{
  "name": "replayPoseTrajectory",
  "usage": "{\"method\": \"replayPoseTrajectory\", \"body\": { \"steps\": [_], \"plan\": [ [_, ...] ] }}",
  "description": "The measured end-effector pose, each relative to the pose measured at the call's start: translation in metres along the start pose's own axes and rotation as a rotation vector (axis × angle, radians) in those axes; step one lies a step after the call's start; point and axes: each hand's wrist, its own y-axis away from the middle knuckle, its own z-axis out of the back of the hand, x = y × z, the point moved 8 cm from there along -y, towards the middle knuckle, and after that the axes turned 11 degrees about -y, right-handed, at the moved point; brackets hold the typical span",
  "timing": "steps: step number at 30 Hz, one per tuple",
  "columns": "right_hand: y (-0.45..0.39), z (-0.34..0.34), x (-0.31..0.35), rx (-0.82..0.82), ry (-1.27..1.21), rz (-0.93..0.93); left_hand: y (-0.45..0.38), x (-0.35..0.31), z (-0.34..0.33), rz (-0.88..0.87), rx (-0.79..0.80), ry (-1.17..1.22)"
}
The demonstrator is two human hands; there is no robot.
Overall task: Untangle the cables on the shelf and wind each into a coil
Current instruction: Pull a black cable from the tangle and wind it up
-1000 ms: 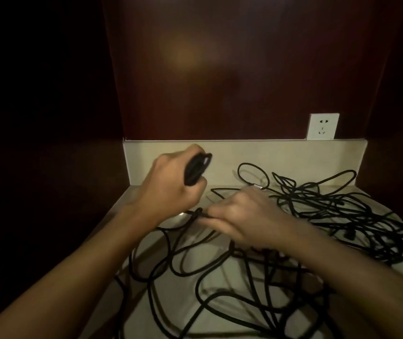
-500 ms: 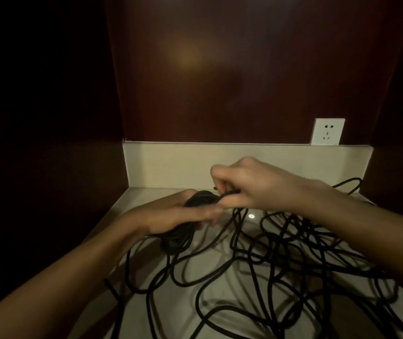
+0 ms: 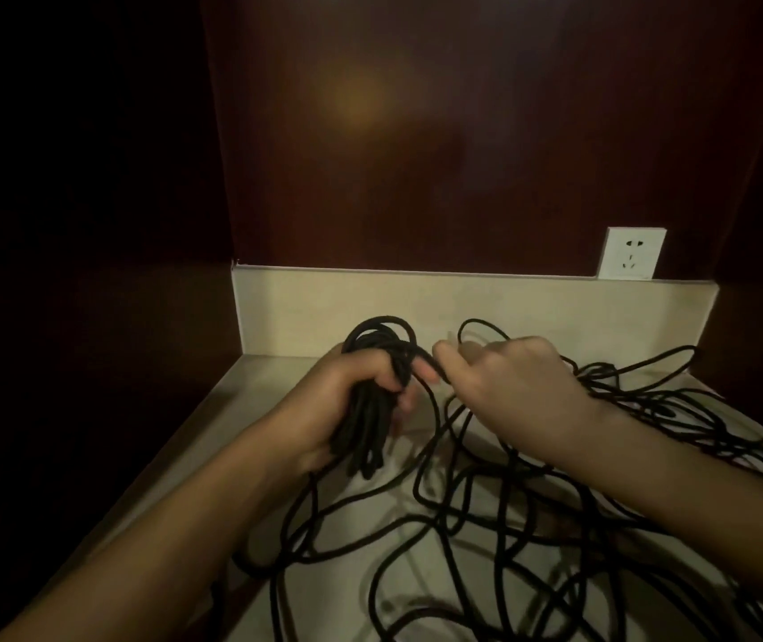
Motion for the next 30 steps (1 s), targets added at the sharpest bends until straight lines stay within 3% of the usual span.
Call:
{"method": "replayPoseTrajectory", "body": {
  "steps": [5,7,10,13,15,16,19,22,24,27,30],
  "plan": [
    [-0.027,0.009,-0.035,0.006,0.094,-0.203,-0.013,-0.005,0.005,-0.033,-0.283,0.126],
    [-0.04,0.006,-0.044,0.083,-0.021,-0.316,-0.018,-0.012,0.0,-0.084,-0.331,0.198],
    [-0.039,-0.008,-0.047,0.05,-0.355,-0.6,-0.026,-0.03,-0.018,-0.182,-0.321,0.347],
    [-0.025,-0.021,-0.034,-0.181,-0.851,-0.828,-0.031,-0.046,-0.026,-0.243,-0.297,0.451],
    [-0.016,-0.015,-0.027,-0.47,-1.171,-0.795,-0.028,-0.057,-0.031,-0.27,-0.214,0.466],
    [-0.011,-0.008,-0.028,-0.59,-1.215,-0.744,-0.026,-0.062,-0.033,-0.273,-0.168,0.49],
    [-0.007,0.015,-0.022,-0.692,-0.803,-0.351,-0.018,-0.08,-0.019,-0.306,-0.165,0.486],
    [-0.008,-0.009,-0.02,-0.485,-0.373,-0.038,-0.021,-0.097,0.014,-0.336,-0.233,0.51],
    [-0.015,-0.029,-0.052,-0.307,-0.14,0.034,-0.029,-0.102,0.023,-0.349,-0.265,0.507],
    [-0.055,-0.02,-0.138,-0.199,0.146,-0.136,-0.042,-0.104,0.016,-0.442,-0.333,0.481],
    [-0.097,0.002,-0.178,-0.126,0.202,-0.609,-0.049,-0.106,0.021,-0.563,-0.443,0.565]
  ]
}}
